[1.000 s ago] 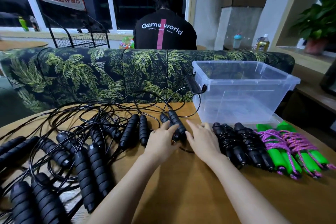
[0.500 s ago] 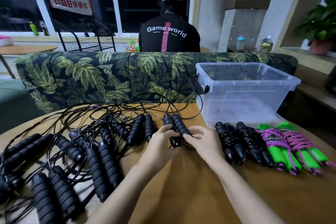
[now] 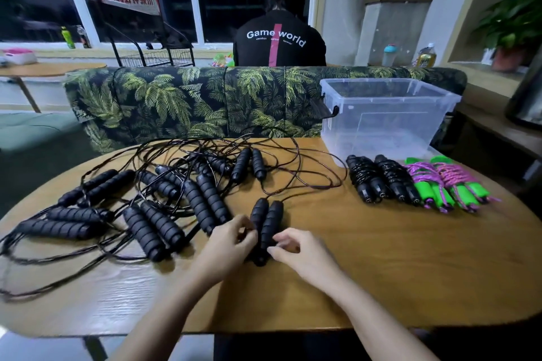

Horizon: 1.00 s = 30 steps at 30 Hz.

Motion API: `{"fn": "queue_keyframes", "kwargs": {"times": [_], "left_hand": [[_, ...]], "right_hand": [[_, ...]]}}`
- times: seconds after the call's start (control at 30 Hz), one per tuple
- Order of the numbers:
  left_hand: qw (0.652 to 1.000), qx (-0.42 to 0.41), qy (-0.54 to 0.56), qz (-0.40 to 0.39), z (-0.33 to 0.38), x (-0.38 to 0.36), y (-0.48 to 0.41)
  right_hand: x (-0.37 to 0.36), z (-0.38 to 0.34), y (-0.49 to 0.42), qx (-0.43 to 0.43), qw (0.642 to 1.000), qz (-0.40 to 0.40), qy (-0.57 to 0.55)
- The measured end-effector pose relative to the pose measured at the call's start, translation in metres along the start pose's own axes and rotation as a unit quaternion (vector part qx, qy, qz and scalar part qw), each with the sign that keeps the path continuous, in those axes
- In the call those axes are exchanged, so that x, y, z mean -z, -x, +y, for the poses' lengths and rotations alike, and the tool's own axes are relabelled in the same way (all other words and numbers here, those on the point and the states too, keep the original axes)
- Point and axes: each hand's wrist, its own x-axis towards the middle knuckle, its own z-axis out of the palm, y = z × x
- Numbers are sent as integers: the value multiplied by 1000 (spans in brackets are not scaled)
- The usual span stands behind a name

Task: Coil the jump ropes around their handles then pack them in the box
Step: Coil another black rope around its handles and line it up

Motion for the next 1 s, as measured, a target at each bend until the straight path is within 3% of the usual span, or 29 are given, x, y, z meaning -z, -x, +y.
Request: {"fn": "queue_keyframes", "kwargs": {"times": [0.13,0.27,0.33,0.53,0.73,0.9,1.0], "left_hand": [[994,86,-68,18,16,-17,-18],[964,111,-240,-31,34,-39,-30],[959,97,-262,-39,33,-42,-34],[966,-100,-169,-169,14,-22,-32],[968,-153,-104,-169,-3,-16,-30],[973,-167,-56,-151,-10,-18,-27],[973,-177,-40,-141,-13,-18,-24]], "right_hand": [[15,8,-2,28,997,30,58],[39,29,-10,35,994,94,44],[52,40,-12,44,992,106,44],[84,69,-13,107,980,161,54],[87,94,-13,152,972,44,176],[85,90,-24,192,948,95,234],[88,90,-33,225,937,73,257]]}}
